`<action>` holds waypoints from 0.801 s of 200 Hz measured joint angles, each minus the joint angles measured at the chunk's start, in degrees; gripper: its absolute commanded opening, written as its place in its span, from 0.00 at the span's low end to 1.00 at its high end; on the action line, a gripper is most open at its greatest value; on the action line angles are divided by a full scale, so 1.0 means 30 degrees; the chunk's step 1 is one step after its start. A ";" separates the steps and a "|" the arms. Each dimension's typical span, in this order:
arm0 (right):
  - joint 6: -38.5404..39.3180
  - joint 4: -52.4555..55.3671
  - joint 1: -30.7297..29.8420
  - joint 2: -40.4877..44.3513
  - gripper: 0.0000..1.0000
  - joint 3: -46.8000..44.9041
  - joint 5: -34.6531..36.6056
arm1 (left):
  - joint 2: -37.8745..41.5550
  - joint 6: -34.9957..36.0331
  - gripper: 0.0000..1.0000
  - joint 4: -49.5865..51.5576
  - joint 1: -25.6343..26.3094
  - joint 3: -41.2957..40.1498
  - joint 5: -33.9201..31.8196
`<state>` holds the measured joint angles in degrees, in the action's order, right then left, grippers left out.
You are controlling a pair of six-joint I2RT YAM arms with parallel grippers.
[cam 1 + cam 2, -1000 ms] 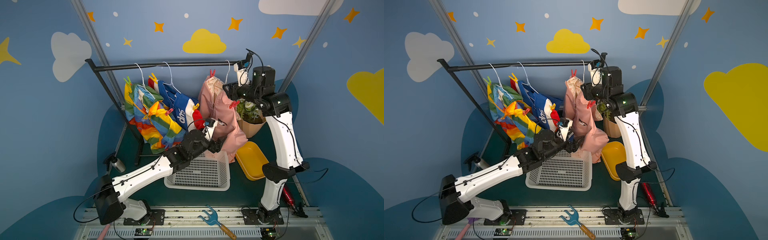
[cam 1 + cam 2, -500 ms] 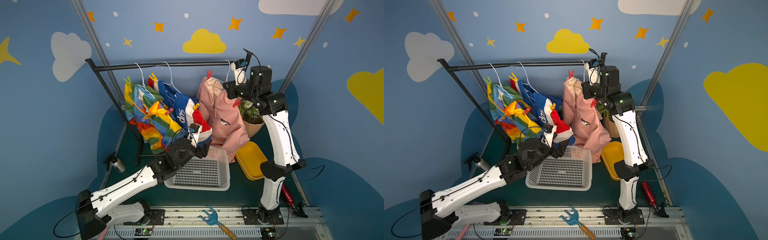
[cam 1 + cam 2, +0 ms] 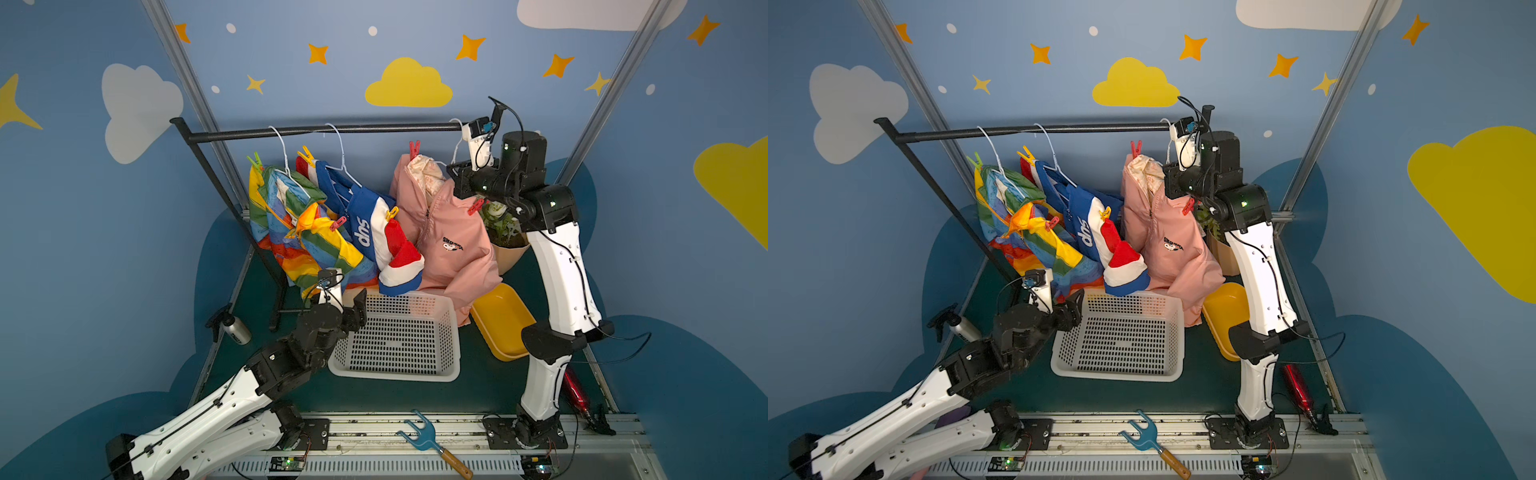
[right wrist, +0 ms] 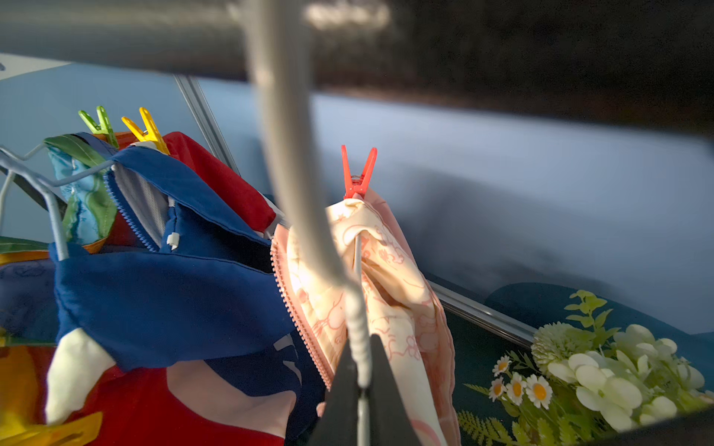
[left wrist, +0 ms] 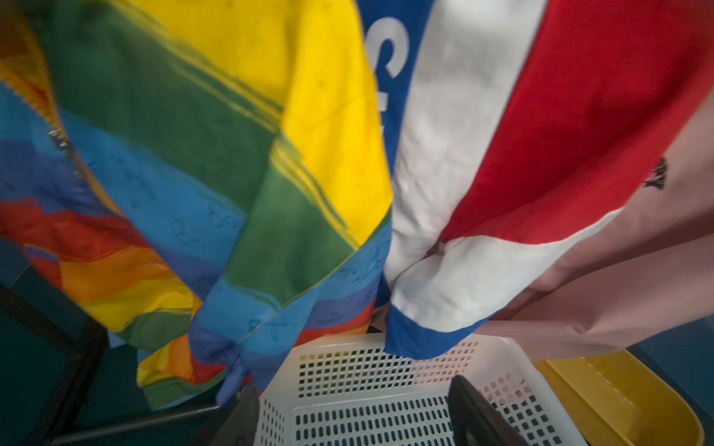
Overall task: Remove the clothespins securing jackets to the hanger
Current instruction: Pick up the hanger from the clothesline.
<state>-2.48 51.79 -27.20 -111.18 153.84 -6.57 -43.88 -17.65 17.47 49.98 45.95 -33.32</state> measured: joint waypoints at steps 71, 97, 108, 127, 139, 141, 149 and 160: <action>0.0488 -0.0029 -0.0554 0.1982 0.00 -0.0058 0.0576 | 0.0058 -0.3402 0.79 0.3789 -0.3949 -0.1719 0.0219; 0.0852 -0.0029 -0.1013 0.2951 0.00 -0.0328 0.0991 | -0.0641 -0.3876 0.79 0.4051 -0.4918 -0.2157 0.0925; 0.1064 -0.0022 -0.1246 0.3475 0.00 -0.0561 0.1202 | -0.0860 -0.3934 0.79 0.3963 -0.5282 -0.2426 0.1326; 0.1362 -0.0015 -0.1508 0.4371 0.00 -0.0882 0.1399 | -0.1027 -0.4007 0.79 0.3767 -0.5974 -0.3002 0.2295; 0.1443 0.0058 -0.1566 0.4903 0.00 -0.1020 0.1494 | -0.1056 -0.4022 0.79 0.3650 -0.6288 -0.3271 0.2987; 0.1457 0.0124 -0.1581 0.5005 0.00 -0.1035 0.1530 | -0.1056 -0.4022 0.78 0.3628 -0.6324 -0.3300 0.3104; 0.1486 0.0408 -0.1588 0.5289 0.00 -0.1093 0.1566 | -0.1056 -0.4014 0.78 0.3504 -0.6419 -0.3366 0.3592; 0.1501 0.0772 -0.1625 0.5661 0.00 -0.1151 0.1603 | -0.1056 -0.4007 0.77 0.3322 -0.6448 -0.3388 0.4218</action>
<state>2.02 54.11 -32.08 -94.19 150.39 -1.76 -47.05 -29.67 27.44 30.63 35.79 -20.67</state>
